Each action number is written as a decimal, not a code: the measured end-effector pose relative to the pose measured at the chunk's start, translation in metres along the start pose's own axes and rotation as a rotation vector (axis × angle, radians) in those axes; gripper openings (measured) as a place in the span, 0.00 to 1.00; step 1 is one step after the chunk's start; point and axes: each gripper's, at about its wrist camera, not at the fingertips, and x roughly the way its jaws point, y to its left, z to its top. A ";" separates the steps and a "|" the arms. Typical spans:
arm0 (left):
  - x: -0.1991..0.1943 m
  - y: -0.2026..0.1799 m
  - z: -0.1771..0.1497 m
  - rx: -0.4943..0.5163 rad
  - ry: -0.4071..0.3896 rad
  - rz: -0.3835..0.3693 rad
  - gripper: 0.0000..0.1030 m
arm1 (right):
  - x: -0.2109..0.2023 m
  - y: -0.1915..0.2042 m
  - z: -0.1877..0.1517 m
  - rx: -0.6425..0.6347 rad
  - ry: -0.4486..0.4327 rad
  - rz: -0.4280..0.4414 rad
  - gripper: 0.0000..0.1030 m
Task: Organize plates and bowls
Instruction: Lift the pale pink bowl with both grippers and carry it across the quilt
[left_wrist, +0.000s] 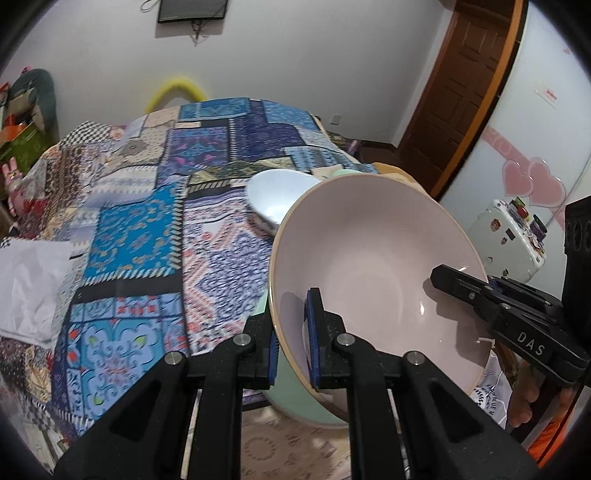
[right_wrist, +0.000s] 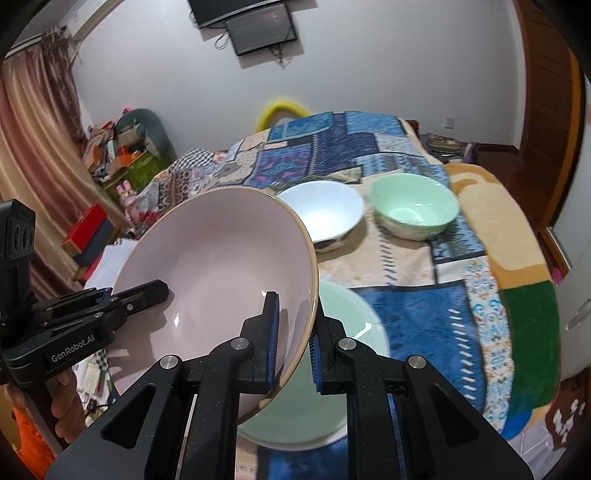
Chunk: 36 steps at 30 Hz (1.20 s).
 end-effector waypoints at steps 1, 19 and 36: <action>-0.003 0.007 -0.003 -0.008 0.000 0.009 0.12 | 0.002 0.004 -0.001 -0.006 0.004 0.005 0.13; -0.017 0.096 -0.047 -0.125 0.041 0.109 0.13 | 0.058 0.072 -0.016 -0.095 0.131 0.111 0.13; 0.007 0.172 -0.086 -0.255 0.134 0.148 0.14 | 0.119 0.116 -0.035 -0.167 0.284 0.143 0.13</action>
